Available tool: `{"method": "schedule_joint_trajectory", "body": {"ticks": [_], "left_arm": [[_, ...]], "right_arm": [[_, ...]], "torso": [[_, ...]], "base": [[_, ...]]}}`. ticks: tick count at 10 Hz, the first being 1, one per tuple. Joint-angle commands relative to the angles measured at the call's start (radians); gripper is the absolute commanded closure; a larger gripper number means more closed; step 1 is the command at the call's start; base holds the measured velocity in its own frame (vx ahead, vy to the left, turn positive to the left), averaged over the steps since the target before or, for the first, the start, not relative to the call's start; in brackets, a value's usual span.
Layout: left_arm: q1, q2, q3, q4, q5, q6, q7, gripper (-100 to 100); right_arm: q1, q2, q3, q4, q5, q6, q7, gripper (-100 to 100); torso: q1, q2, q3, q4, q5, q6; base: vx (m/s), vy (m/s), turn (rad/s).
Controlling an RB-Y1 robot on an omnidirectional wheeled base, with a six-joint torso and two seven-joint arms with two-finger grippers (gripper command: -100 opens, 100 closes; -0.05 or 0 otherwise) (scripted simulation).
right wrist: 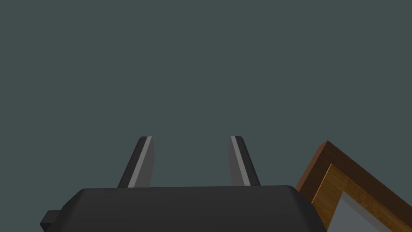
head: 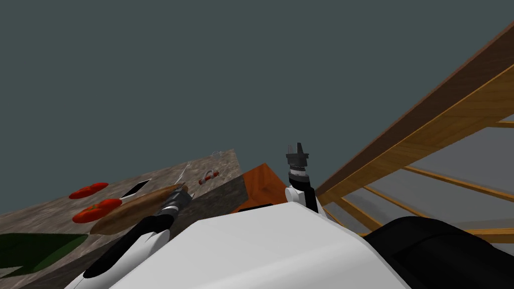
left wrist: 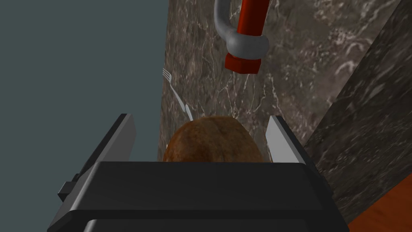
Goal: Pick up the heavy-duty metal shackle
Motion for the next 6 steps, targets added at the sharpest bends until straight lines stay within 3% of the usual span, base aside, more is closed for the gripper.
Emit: {"method": "schedule_joint_trajectory", "body": {"ticks": [1,6], "left_arm": [[0.005,0.008,0.012,-0.003,0.014,0.05,0.012,-100],[0.0,0.047,0.066,0.01,0.077,0.188,0.061,-100]], "right_arm": [[0.0,0.0,0.0,0.0,0.0,0.0,0.0,0],[0.0,0.0,0.0,0.0,0.0,0.0,0.0,0]], "torso": [[0.0,0.0,0.0,0.0,0.0,0.0],[0.001,0.0,0.0,0.0,0.0,-0.001]], "base": [[0.005,-0.011,-0.1],[0.005,-0.01,-0.152]]}}
